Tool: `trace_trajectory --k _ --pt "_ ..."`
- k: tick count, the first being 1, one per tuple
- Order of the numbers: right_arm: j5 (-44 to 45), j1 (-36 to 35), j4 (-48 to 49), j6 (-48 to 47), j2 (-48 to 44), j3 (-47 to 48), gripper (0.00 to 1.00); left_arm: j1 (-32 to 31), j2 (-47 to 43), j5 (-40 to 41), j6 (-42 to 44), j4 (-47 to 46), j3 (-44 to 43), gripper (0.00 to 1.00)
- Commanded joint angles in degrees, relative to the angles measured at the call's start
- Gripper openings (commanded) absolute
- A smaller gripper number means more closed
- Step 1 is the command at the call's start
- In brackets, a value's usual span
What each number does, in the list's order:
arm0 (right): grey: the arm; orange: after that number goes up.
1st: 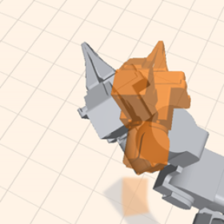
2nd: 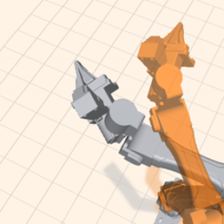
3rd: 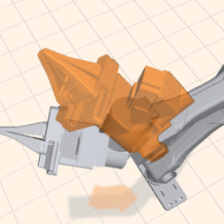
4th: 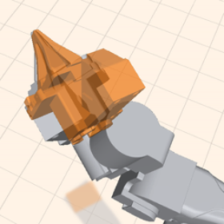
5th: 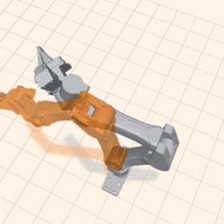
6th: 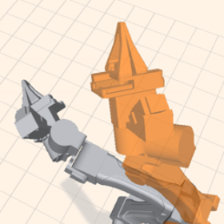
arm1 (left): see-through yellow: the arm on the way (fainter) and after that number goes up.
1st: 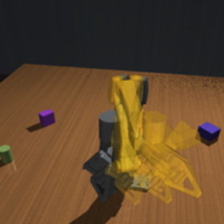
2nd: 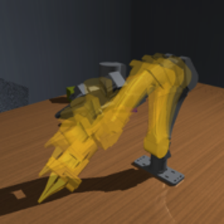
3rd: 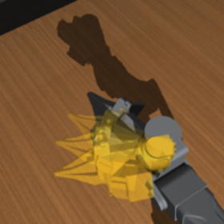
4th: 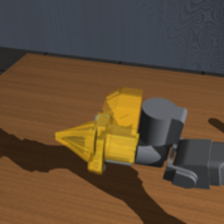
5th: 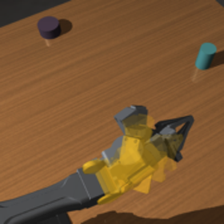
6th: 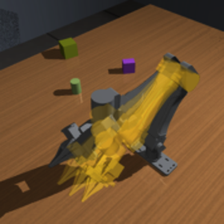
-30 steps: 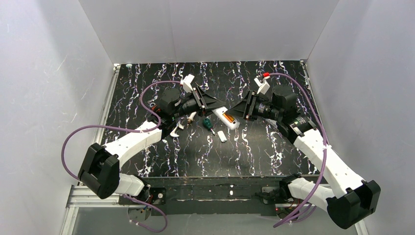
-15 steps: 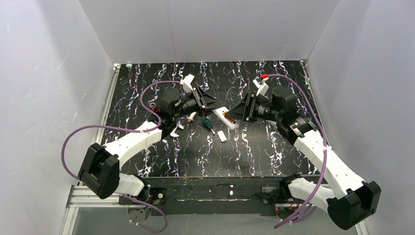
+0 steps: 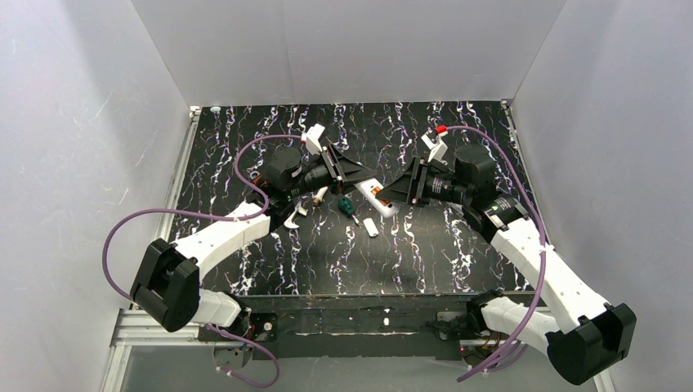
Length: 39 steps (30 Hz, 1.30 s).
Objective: Load the batteries into the remote control
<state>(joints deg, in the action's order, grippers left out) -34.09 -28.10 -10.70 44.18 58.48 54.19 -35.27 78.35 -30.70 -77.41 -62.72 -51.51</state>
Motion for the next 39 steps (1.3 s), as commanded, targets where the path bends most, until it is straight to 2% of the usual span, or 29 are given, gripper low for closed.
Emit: trace_trajectory --k 1,6,10,11,16,18,31,39 --pt "-1.03 -0.12 0.61 -0.82 -0.15 -0.26 0.22 -0.20 -1.35 -0.28 0.50 -5.18 -3.21 0.00" --pt "-0.27 -0.12 0.13 -0.90 -0.47 -0.60 0.14 -0.15 -1.24 -0.06 0.48 -5.22 -2.98 0.00" --pt "0.39 -0.12 -0.52 -1.35 -0.82 -0.82 0.13 -0.16 -1.19 -0.15 0.41 -5.34 -3.01 0.00" --pt "0.43 -0.12 -0.67 -1.44 -0.90 -0.84 0.14 -0.11 -1.18 -0.15 0.41 -5.31 -3.02 0.00" --pt "0.68 -0.12 -1.22 -1.59 -1.26 -0.95 0.34 -0.15 -1.15 0.02 0.45 -5.43 -2.93 0.00" --pt "0.84 -0.12 -1.50 -1.74 -1.42 -0.89 0.39 -0.15 -1.19 0.11 0.49 -5.32 -2.81 0.00" --pt "1.42 0.06 -3.97 -2.88 -3.01 -1.00 0.42 -0.15 -0.99 -0.01 0.34 -5.41 -3.07 0.00" --pt "2.04 0.29 -3.71 -3.17 -4.00 -0.90 0.53 -0.15 -1.09 -0.01 0.41 -5.45 -2.75 0.00"
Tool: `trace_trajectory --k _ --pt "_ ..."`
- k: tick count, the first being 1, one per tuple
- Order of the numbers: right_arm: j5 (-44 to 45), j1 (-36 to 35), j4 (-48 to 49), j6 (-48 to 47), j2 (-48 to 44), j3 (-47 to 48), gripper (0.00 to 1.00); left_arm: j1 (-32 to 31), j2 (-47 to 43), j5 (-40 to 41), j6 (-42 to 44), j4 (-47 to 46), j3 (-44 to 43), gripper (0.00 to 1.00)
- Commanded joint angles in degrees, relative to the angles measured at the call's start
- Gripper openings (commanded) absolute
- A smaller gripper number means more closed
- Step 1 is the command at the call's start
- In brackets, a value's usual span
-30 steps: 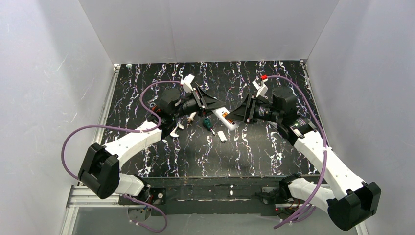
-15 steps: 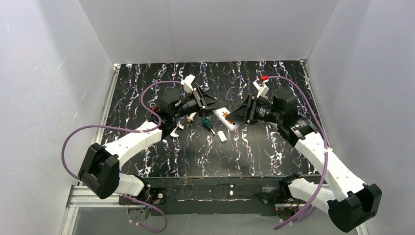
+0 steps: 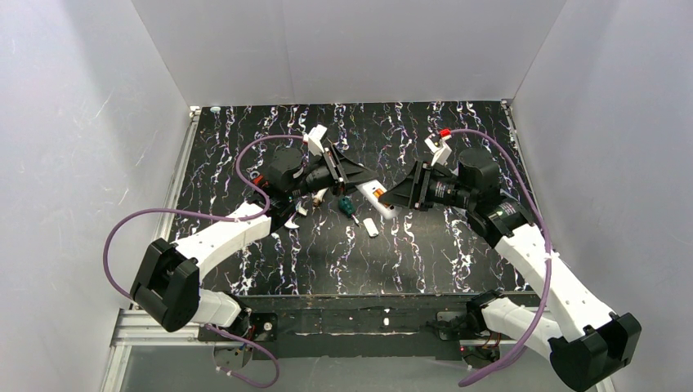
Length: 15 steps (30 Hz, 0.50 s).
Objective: Load the batteries into the remote control
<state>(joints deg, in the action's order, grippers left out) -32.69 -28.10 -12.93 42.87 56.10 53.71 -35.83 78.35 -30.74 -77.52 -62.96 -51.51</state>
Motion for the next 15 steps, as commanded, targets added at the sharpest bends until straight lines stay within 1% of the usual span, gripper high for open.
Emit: trace_trajectory --k 1,3,5,9,11,13,15 --pt "0.75 0.32 -1.19 -1.83 -1.75 -0.29 0.56 0.41 -1.05 -0.06 0.52 -5.16 -2.80 0.00" --pt "0.78 0.41 -0.26 -1.89 -2.00 -0.04 0.64 0.41 -1.08 -0.15 0.50 -5.11 -2.81 0.00" --pt "0.78 0.46 0.52 -1.98 -2.37 0.43 0.69 0.42 -1.21 -0.25 0.52 -4.92 -2.81 0.00" --pt "1.95 0.58 0.56 -4.04 -3.83 1.40 0.71 0.42 -1.28 -0.44 0.57 -4.60 -2.31 0.00" --pt "5.03 0.79 -0.26 -5.98 -5.80 1.82 0.71 0.52 -1.69 -0.32 0.69 -4.04 -1.68 0.00" --pt "11.85 0.93 -0.93 -7.30 -10.57 1.04 0.71 0.90 -2.93 0.18 1.12 -1.74 -0.54 0.00" --pt "18.33 1.02 1.56 -8.49 -15.45 -1.96 0.70 1.67 -4.76 0.34 2.25 1.26 0.49 0.00"
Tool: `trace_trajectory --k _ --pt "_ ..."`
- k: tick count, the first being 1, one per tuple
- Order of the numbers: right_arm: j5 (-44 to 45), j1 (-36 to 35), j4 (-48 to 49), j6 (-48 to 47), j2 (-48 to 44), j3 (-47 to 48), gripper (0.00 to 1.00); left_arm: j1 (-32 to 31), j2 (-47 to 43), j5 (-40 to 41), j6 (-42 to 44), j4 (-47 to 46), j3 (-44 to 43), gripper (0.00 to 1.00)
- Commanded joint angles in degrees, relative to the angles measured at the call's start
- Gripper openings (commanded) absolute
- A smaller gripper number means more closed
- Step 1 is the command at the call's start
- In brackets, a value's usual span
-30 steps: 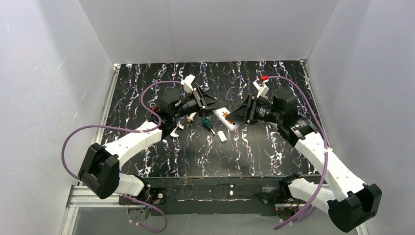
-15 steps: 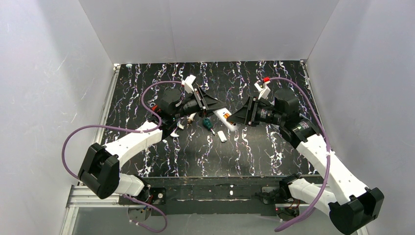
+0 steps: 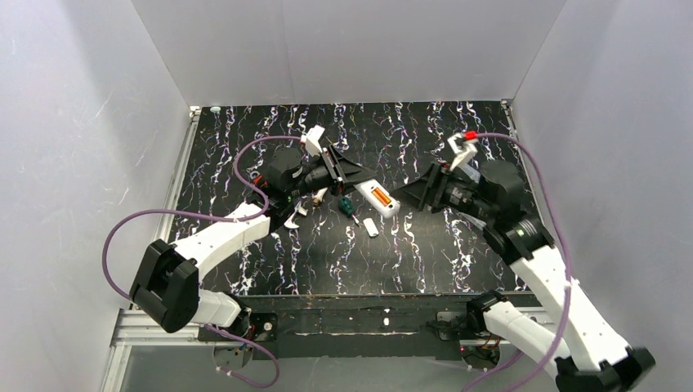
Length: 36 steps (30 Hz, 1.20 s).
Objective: Load the batteries into the remote control
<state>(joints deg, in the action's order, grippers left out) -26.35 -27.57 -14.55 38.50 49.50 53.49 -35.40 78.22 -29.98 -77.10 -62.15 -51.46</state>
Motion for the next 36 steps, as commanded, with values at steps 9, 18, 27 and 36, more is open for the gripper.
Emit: trace_trajectory --k 9,18,27,36 --pt "25.08 0.60 -10.98 -8.78 -0.10 -1.14 0.69 5.57 -14.48 -0.57 15.85 24.56 -0.16 0.00" --pt "31.56 -8.48 -10.47 -19.09 15.53 0.26 0.55 11.16 -21.39 0.70 22.46 35.95 -1.49 0.00" --pt "27.42 -13.48 -8.87 -16.95 30.87 3.30 0.69 11.71 -21.53 -0.37 21.63 35.59 -0.82 0.00" --pt "28.92 -15.87 -9.32 -17.75 40.42 8.43 0.76 11.76 -21.42 -0.78 21.65 35.78 -1.04 0.00"
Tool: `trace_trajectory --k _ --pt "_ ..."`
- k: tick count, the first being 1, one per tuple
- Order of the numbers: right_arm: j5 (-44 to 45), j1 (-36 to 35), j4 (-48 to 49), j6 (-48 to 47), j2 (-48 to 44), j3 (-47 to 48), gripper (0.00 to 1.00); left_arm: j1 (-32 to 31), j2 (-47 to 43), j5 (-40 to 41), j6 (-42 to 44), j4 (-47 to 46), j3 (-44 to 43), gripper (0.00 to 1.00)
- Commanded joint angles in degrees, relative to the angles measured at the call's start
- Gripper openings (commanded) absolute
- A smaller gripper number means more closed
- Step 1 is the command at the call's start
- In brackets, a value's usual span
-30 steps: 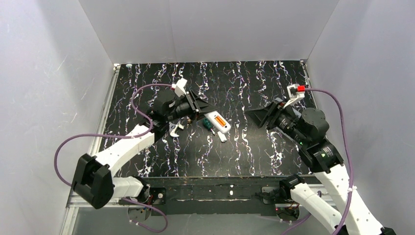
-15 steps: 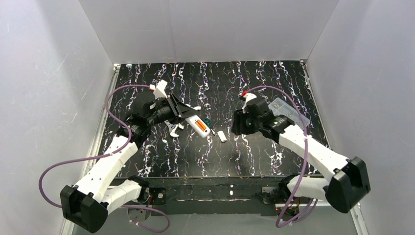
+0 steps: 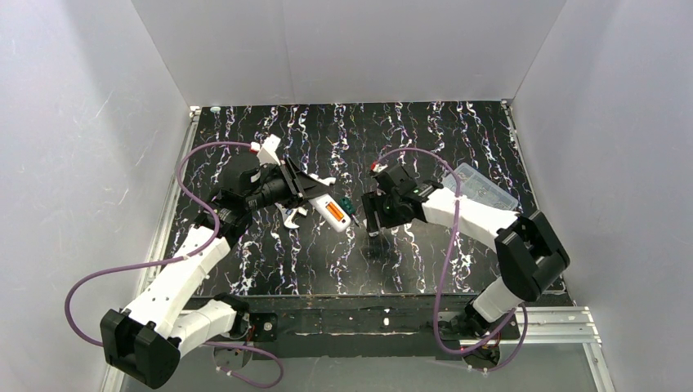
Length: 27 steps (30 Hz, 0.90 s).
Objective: Load the batteries into the remote control
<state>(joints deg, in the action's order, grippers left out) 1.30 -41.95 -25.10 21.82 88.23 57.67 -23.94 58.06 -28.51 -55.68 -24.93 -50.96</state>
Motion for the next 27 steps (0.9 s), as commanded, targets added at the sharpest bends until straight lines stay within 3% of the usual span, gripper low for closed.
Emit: trace_trajectory --k 1,12,23,27 --pt "1.45 -1.73 1.05 -1.22 2.50 4.74 0.76 0.37 -1.20 -2.28 0.16 -1.57 -1.56 0.00" --pt "3.28 -2.08 1.10 0.27 7.88 5.36 0.85 0.37 -1.40 -2.34 -0.13 -1.32 -1.33 0.00" --pt "2.56 -2.22 0.70 -0.16 11.16 7.07 0.87 0.39 -1.17 -2.34 -0.43 -1.27 -1.44 0.00" --pt "2.94 -2.24 1.28 -0.01 10.06 6.50 0.74 0.36 -1.23 -2.34 -0.40 -1.37 -1.56 0.00"
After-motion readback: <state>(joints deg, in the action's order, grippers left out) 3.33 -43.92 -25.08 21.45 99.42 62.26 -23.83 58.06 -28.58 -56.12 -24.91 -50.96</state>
